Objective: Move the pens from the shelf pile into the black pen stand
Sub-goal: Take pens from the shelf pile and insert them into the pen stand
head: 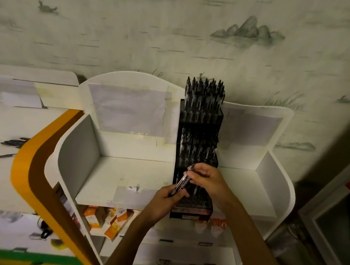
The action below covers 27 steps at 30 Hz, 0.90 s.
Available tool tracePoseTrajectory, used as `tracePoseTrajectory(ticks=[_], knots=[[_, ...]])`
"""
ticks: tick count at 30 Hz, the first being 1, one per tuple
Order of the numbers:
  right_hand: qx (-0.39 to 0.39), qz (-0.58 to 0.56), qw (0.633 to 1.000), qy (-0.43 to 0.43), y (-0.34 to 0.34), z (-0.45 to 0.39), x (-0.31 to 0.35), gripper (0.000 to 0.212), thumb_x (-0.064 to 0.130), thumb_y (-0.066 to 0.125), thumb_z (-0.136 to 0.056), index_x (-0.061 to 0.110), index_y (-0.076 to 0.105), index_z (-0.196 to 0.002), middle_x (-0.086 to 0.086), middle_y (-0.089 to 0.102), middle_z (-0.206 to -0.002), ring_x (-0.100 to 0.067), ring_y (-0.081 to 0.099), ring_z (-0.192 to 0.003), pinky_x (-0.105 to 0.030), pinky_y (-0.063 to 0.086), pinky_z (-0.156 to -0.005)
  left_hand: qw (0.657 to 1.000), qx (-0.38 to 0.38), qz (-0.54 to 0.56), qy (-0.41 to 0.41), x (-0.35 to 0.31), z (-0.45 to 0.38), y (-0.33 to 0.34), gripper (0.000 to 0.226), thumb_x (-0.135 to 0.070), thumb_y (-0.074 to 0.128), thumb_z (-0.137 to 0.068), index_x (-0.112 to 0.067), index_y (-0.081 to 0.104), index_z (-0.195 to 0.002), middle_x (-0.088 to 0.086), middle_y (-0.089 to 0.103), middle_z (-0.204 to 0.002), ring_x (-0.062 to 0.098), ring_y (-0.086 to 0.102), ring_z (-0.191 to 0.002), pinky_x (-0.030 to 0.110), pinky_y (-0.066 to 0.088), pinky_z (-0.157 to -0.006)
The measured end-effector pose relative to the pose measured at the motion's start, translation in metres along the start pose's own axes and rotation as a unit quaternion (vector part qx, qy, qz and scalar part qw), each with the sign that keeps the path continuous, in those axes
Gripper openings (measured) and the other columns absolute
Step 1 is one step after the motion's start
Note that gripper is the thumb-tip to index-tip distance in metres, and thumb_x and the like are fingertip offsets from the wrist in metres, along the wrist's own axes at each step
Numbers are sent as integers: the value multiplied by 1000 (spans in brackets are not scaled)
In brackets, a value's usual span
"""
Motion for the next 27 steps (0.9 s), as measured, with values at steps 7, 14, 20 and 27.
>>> tracePoseTrajectory(ticks=[7, 14, 20, 27], knots=[[-155, -89, 983, -38, -24, -3, 15, 15, 5, 67, -88, 5, 71, -103, -11, 75, -97, -23, 72, -94, -30, 59, -80, 994, -71, -83, 13, 9, 4, -11, 18, -20, 57, -100, -15, 72, -91, -14, 64, -70, 2, 59, -69, 8, 42, -62], [-193, 62, 975, -84, -43, 0, 8, 11, 5, 65, -90, 5, 74, -97, -6, 75, -87, -18, 73, -83, -29, 60, -78, 972, -165, -166, 36, 18, 2, -28, 18, -28, 58, -98, -23, 65, -82, -5, 59, -67, 3, 48, -59, 24, 40, -61], [-246, 225, 936, -109, -49, 6, -11, 16, 16, 72, -87, 18, 75, -102, 7, 73, -92, -7, 69, -83, -21, 56, -78, 973, -169, -154, 41, 20, 2, -30, 18, -28, 58, -98, -25, 64, -82, -6, 58, -67, 7, 49, -63, 25, 40, -62], [-251, 293, 916, -111, -51, 6, -28, 19, 13, 73, -85, 11, 75, -104, 1, 73, -97, -6, 66, -84, -15, 51, -79, 973, -163, -161, 40, 23, 1, -27, 20, -28, 59, -98, -26, 62, -78, -8, 56, -63, 5, 46, -59, 24, 39, -60]])
Point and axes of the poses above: each hand's wrist, its own z-axis away from the middle knuckle, its own y-axis out of the palm, x = y × z, the point moved 1 cm from there along -z, towards the middle knuckle
